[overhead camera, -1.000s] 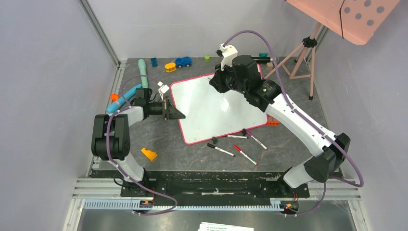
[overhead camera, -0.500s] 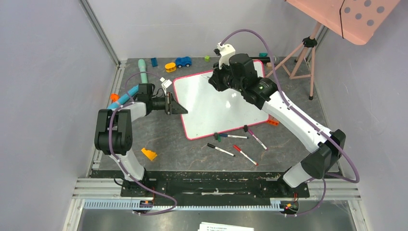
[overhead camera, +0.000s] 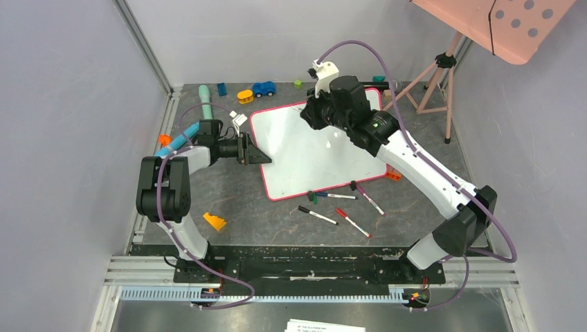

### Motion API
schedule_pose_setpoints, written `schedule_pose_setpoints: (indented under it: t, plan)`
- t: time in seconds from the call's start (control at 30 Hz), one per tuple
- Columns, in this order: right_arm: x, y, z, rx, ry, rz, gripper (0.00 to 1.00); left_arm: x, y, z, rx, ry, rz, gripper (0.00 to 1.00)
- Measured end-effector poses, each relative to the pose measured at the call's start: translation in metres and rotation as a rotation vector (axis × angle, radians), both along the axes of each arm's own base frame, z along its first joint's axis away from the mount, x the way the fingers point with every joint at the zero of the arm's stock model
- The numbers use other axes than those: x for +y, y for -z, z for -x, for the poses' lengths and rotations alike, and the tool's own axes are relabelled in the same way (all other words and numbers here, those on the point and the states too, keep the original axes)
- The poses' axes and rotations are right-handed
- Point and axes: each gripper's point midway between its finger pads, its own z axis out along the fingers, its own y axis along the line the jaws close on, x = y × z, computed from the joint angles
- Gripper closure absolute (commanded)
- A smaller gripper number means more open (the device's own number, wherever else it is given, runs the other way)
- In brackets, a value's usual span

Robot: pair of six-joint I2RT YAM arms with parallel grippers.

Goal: Write a sentence on the whiteboard

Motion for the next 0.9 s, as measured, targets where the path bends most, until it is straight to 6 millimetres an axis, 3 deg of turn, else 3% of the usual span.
schedule_pose_setpoints:
  t: [0.07, 0.5, 0.67, 0.9]
  plan:
    - [0.000, 0.000, 0.000, 0.000, 0.000, 0.000, 1.00, 0.000, -0.001, -0.001, -0.011, 0.000, 0.001, 0.07]
    - [-0.002, -0.002, 0.001, -0.006, 0.002, 0.002, 1.00, -0.001, -0.003, -0.013, -0.044, -0.085, 0.037, 0.06]
    - [-0.005, -0.008, 0.003, -0.022, 0.007, 0.000, 1.00, -0.003, -0.012, -0.019, -0.077, -0.123, 0.084, 0.16]
    - [-0.011, -0.012, 0.006, -0.035, 0.016, 0.000, 1.00, -0.004, -0.007, -0.014, -0.065, -0.195, 0.120, 0.25]
